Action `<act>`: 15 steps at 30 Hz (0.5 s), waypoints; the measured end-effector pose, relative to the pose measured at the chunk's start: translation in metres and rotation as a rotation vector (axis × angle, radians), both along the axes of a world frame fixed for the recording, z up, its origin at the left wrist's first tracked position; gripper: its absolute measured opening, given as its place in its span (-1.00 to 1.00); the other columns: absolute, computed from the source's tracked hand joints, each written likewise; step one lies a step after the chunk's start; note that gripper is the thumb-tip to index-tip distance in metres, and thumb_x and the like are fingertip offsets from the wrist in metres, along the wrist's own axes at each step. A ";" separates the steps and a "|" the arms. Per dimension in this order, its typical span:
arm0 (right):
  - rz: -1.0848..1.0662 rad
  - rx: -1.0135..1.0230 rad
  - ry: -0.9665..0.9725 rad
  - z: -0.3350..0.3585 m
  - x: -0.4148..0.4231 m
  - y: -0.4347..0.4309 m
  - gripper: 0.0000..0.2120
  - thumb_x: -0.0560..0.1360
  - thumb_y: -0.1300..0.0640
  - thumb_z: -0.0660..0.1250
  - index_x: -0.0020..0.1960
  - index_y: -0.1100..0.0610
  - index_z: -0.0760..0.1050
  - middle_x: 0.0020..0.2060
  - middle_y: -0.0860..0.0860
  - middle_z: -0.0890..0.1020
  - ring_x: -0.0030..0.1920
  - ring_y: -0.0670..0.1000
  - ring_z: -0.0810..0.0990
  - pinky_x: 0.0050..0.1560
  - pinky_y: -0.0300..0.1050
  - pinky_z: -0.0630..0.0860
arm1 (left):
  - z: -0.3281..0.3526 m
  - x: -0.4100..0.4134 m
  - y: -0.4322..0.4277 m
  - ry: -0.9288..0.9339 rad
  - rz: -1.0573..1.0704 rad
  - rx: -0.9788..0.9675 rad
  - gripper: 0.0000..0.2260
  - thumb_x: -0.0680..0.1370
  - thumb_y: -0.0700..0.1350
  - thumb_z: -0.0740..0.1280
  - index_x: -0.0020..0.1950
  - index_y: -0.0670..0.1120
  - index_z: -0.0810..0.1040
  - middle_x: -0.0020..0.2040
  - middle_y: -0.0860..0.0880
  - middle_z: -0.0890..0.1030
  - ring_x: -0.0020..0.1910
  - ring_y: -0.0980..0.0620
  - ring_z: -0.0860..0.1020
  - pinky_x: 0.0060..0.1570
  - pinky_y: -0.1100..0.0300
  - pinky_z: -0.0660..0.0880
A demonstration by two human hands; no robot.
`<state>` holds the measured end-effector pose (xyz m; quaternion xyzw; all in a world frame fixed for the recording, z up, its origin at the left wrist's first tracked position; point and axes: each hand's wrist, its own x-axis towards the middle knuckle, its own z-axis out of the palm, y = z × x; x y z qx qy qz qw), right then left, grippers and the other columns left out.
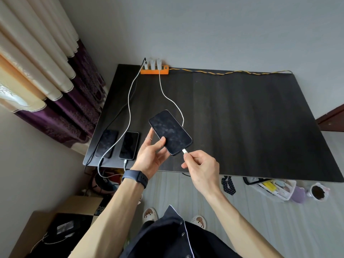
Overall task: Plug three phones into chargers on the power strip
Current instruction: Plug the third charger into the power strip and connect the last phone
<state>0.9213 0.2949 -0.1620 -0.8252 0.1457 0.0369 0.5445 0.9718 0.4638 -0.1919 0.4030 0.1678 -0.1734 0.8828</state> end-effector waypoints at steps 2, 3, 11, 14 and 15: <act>0.001 -0.003 -0.002 -0.002 0.001 0.000 -0.80 0.54 0.02 0.35 -0.24 0.01 0.59 -0.38 -0.19 0.70 -0.48 -0.20 0.49 -0.38 -0.40 0.36 | -0.001 -0.001 -0.003 -0.007 0.023 0.058 -0.40 0.60 -0.21 0.34 0.53 0.21 0.24 0.25 -0.06 0.64 0.22 -0.16 0.61 0.01 0.12 0.61; 0.003 -0.006 -0.008 -0.003 0.001 -0.001 -0.81 0.55 0.02 0.35 -0.23 0.01 0.60 -0.38 -0.20 0.70 -0.48 -0.20 0.50 -0.37 -0.40 0.37 | -0.001 -0.001 -0.005 -0.004 0.037 0.091 -0.39 0.60 -0.21 0.34 0.54 0.21 0.22 0.21 -0.07 0.62 0.20 -0.15 0.61 0.00 0.12 0.61; 0.075 0.002 0.052 -0.023 -0.002 -0.019 -0.80 0.53 0.02 0.37 -0.26 0.01 0.61 -0.37 -0.18 0.70 -0.38 -0.19 0.58 -0.31 -0.32 0.43 | -0.003 -0.008 -0.015 0.007 0.011 0.347 -0.37 0.61 -0.27 0.32 0.57 0.15 0.19 -0.16 -0.15 0.35 -0.15 -0.13 0.43 -0.11 0.11 0.63; 0.321 -0.042 0.201 -0.038 -0.001 -0.033 -0.77 0.49 -0.11 0.35 -0.25 -0.02 0.63 -0.34 -0.22 0.71 -0.27 -0.22 0.63 -0.18 -0.19 0.46 | -0.010 -0.017 -0.010 0.057 -0.045 0.360 -0.40 0.59 -0.29 0.33 0.52 0.20 0.30 -0.12 -0.17 0.55 -0.14 -0.09 0.60 -0.16 0.10 0.63; 0.429 -0.072 0.261 -0.042 0.000 -0.038 -0.73 0.47 -0.20 0.34 -0.23 -0.04 0.63 -0.32 -0.25 0.71 -0.25 -0.25 0.63 -0.17 -0.20 0.45 | -0.014 -0.020 -0.007 0.079 -0.063 0.378 -0.41 0.58 -0.29 0.33 0.50 0.21 0.33 -0.14 -0.13 0.63 -0.16 -0.04 0.66 -0.16 0.09 0.63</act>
